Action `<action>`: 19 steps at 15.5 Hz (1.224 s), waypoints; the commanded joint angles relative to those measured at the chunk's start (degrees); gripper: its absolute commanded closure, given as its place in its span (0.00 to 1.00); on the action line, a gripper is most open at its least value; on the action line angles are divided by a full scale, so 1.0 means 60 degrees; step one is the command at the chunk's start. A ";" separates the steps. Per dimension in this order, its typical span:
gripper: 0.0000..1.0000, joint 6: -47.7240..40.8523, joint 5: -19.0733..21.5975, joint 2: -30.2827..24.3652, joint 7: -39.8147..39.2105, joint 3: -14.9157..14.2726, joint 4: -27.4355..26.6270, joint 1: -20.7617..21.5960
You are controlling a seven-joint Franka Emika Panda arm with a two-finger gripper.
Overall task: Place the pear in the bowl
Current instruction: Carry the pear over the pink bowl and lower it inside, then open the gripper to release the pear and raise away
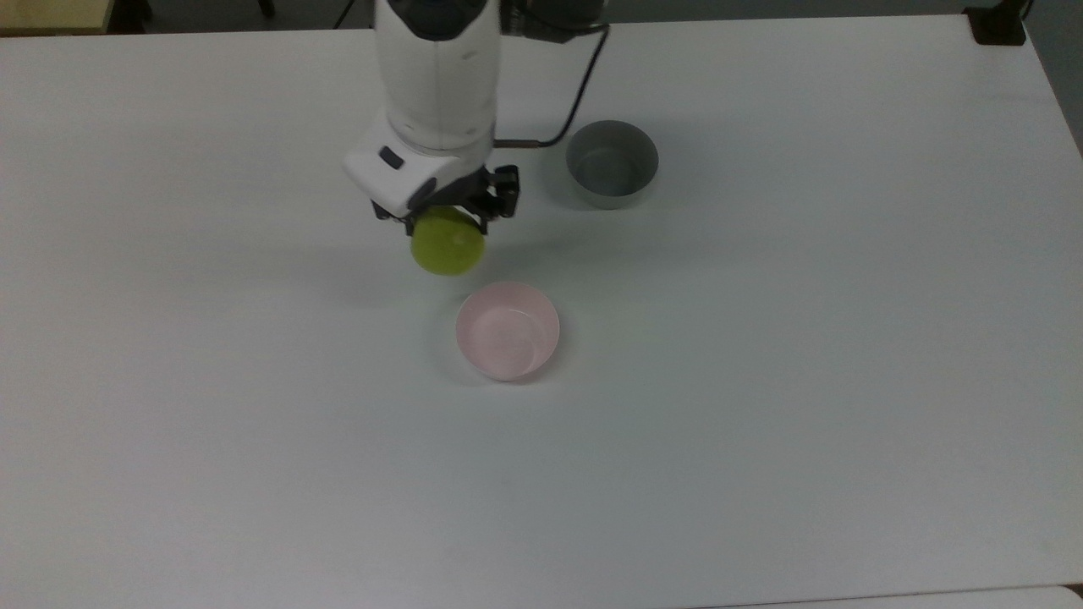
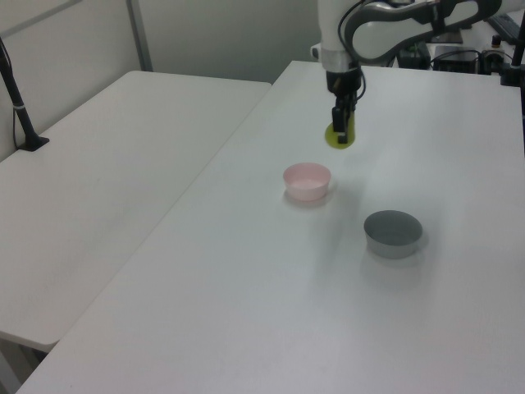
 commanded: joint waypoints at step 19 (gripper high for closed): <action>0.00 0.1482 0.0366 0.1147 0.1013 -0.0385 0.0833 0.0878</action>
